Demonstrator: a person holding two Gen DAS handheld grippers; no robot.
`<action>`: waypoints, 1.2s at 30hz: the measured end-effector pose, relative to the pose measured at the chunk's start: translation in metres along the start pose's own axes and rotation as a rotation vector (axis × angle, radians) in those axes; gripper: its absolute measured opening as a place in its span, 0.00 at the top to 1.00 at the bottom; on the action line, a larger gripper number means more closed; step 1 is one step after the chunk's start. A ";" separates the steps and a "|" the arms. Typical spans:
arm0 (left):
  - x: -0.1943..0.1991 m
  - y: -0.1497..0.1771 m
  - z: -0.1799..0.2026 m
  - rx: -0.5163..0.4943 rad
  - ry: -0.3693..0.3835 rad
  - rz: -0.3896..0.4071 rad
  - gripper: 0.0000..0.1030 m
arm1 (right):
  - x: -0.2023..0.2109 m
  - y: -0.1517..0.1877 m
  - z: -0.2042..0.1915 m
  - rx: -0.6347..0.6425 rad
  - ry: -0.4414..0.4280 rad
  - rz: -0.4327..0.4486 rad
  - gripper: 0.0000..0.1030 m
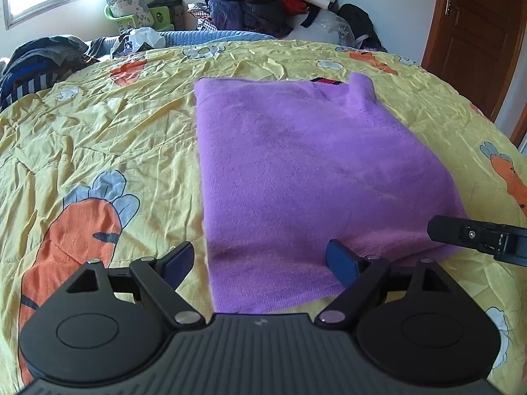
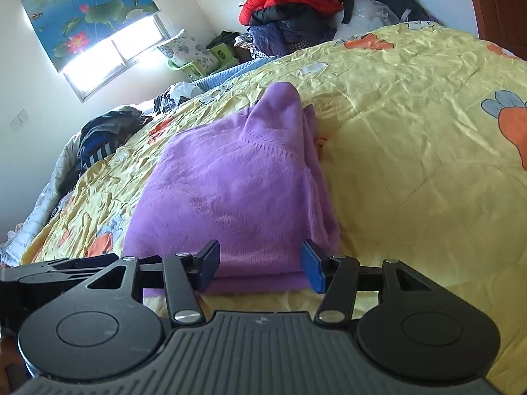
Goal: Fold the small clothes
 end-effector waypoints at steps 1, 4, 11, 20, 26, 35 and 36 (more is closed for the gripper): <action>0.001 0.000 -0.001 0.000 0.004 0.006 0.15 | 0.001 -0.001 -0.001 -0.002 -0.002 0.005 0.46; 0.006 -0.004 -0.005 0.003 0.010 0.039 0.15 | 0.004 -0.008 -0.001 -0.007 -0.003 0.033 0.44; -0.005 -0.029 -0.039 0.110 0.047 0.044 0.15 | -0.006 -0.037 0.013 0.003 0.013 0.077 0.27; -0.067 -0.053 -0.099 0.456 0.410 -0.055 0.14 | -0.076 -0.074 0.059 -0.147 -0.192 -0.081 0.26; -0.091 -0.058 -0.104 0.524 0.620 -0.064 0.11 | -0.112 -0.090 0.063 -0.188 -0.453 -0.155 0.25; -0.095 -0.058 -0.100 0.477 0.593 0.000 0.51 | -0.143 -0.099 0.046 -0.163 -0.448 -0.254 0.68; -0.094 -0.058 -0.098 0.444 0.546 -0.005 0.62 | -0.141 -0.098 0.047 -0.178 -0.455 -0.243 0.68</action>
Point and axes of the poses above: each gripper's, at about its wrist camera, not at the fingertips, and x roughly against the way its jaws point, z to its right, y to its underside, the point moved 2 cm from there along -x, roughly the way its jaws point, and after that the axes turned 2 degrees about y, right-handed, at the moved point
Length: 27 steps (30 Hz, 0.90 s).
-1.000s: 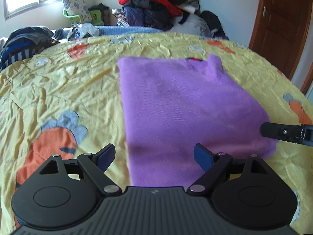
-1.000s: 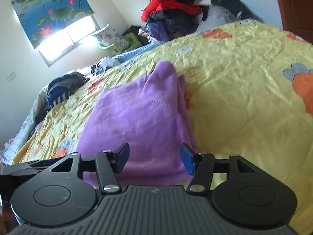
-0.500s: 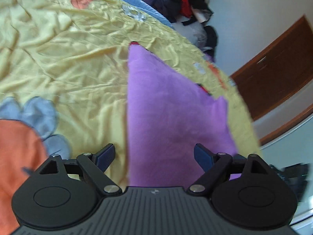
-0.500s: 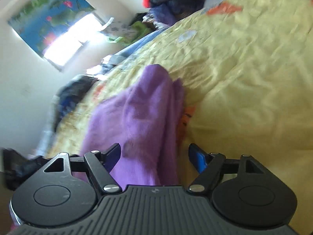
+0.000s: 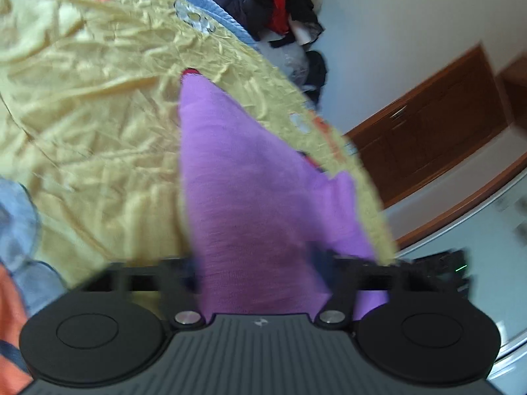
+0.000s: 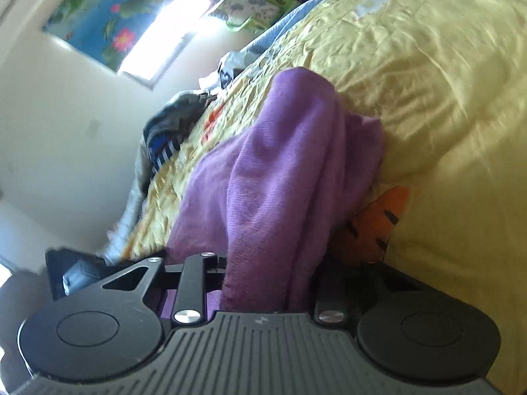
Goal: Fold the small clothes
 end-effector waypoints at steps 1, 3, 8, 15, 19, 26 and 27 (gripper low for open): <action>0.000 0.000 -0.001 -0.011 -0.007 0.002 0.63 | 0.001 0.002 -0.001 -0.007 -0.001 0.010 0.69; 0.005 -0.001 -0.001 -0.011 0.008 0.025 0.74 | 0.002 0.005 -0.005 -0.011 0.007 0.027 0.70; 0.021 -0.011 0.015 -0.095 -0.033 0.083 0.77 | 0.005 0.001 -0.027 0.020 -0.028 0.072 0.72; 0.063 -0.036 0.015 -0.118 -0.067 0.144 0.77 | -0.012 -0.006 -0.054 0.023 -0.096 0.085 0.71; 0.049 -0.032 -0.005 -0.081 -0.174 0.025 0.76 | -0.035 0.000 -0.050 0.000 0.010 0.029 0.64; 0.062 -0.019 -0.017 -0.053 -0.194 0.058 0.69 | -0.012 0.018 -0.053 0.002 0.079 0.027 0.41; 0.066 -0.016 -0.014 -0.064 -0.213 0.063 0.63 | -0.004 0.024 -0.054 0.019 0.102 0.023 0.41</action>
Point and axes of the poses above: each gripper's, at about its wrist camera, not at the fingertips, and x roughly against the way its jaws point, z to its right, y to its underside, the point moved 2 cm from there along -x, roughly the way its jaws point, and after that the axes turned 2 degrees about y, right-handed, at the moved point
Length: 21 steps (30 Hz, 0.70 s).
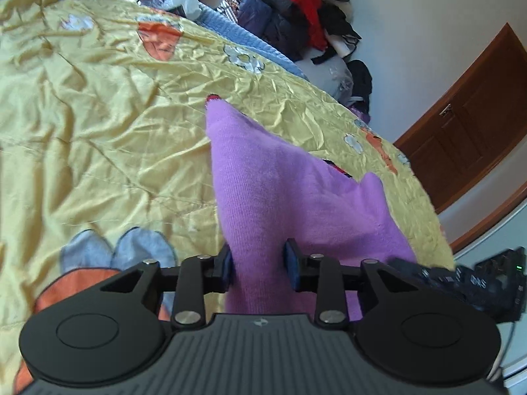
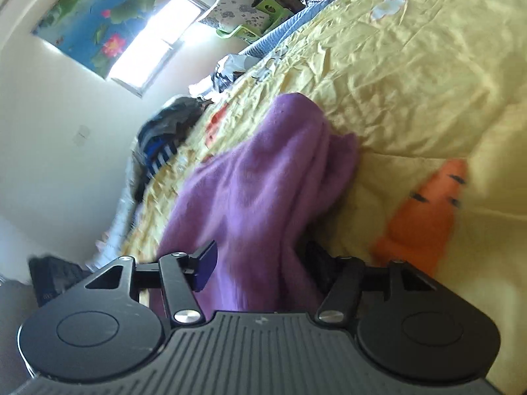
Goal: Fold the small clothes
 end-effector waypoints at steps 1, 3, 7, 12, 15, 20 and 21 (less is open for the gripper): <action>0.005 0.002 0.002 -0.011 -0.020 0.008 0.58 | 0.007 0.006 -0.001 0.015 0.019 -0.005 0.39; 0.016 0.012 0.007 -0.030 -0.042 0.029 0.35 | 0.021 0.022 0.001 0.028 0.036 -0.017 0.39; 0.036 0.039 0.015 -0.079 -0.086 0.013 0.35 | 0.036 0.051 0.002 0.050 0.059 -0.024 0.53; 0.043 0.070 0.014 -0.073 -0.070 -0.071 0.70 | 0.049 0.062 0.001 0.028 0.074 -0.018 0.80; 0.052 0.074 0.012 -0.054 -0.075 -0.059 0.74 | 0.055 0.066 -0.006 0.052 0.111 0.006 0.79; 0.065 0.082 0.018 -0.079 -0.148 -0.045 0.74 | 0.067 0.081 -0.015 0.093 0.249 0.044 0.59; 0.068 0.085 0.023 -0.093 -0.166 -0.041 0.73 | 0.072 0.086 -0.023 0.125 0.279 0.070 0.57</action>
Point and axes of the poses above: each gripper's, at about its wrist camera, not at the fingertips, and x roughly against the way its jaws point, z to its right, y to its underside, the point moved 2 cm from there along -x, roughly the way its jaws point, and after that the axes turned 2 degrees about y, right-handed, at the moved point
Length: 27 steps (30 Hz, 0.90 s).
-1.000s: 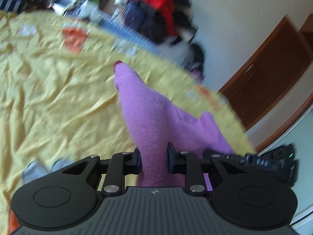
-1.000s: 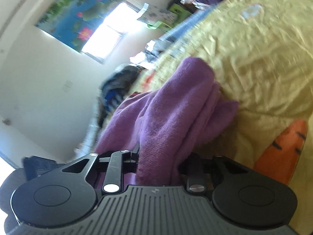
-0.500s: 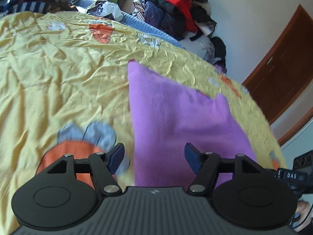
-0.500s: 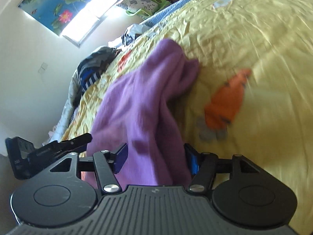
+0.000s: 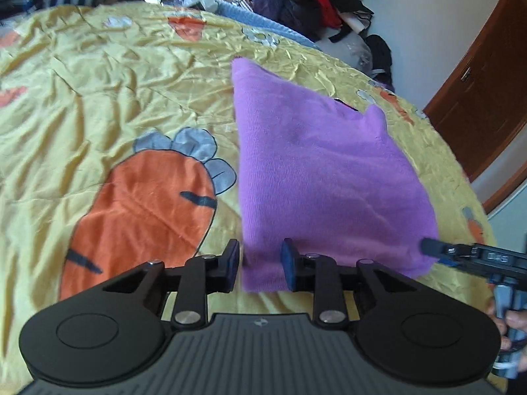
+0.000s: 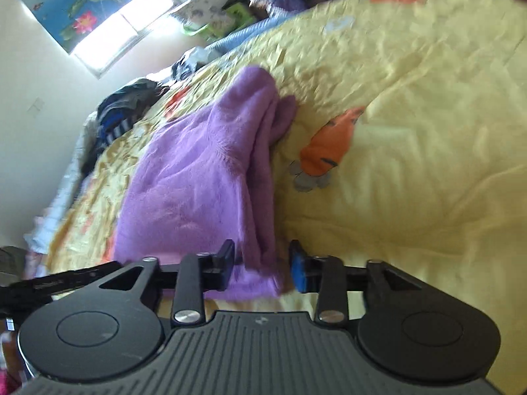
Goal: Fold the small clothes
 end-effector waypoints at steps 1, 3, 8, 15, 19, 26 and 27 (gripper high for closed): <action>0.003 0.003 0.004 -0.010 -0.015 0.005 0.72 | 0.008 0.005 -0.008 0.040 0.019 0.029 0.48; 0.007 0.008 0.010 -0.015 -0.035 0.005 0.51 | 0.018 0.017 -0.023 0.110 0.033 0.057 0.34; 0.013 0.024 0.023 -0.050 -0.121 0.030 0.33 | 0.020 0.039 -0.039 0.180 0.128 0.043 0.30; 0.027 0.043 0.032 -0.106 -0.192 0.058 0.33 | 0.044 0.060 -0.058 0.178 0.158 0.085 0.25; 0.030 0.054 0.036 -0.120 -0.217 0.070 0.28 | 0.050 0.075 -0.070 0.203 0.171 0.088 0.23; 0.030 0.073 0.038 -0.135 -0.272 0.100 0.22 | 0.046 0.098 -0.086 0.257 0.224 0.105 0.20; 0.029 0.076 0.037 -0.132 -0.276 0.098 0.22 | 0.044 0.100 -0.087 0.262 0.236 0.106 0.20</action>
Point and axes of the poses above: each gripper's, at about its wrist camera, not at the fingertips, and x roughly against the way its jaws point, z to its right, y to its underside, the point moved 2 cm from there along -x, roughly the way its jaws point, and after that the axes turned 2 degrees about y, right-handed, at the moved point
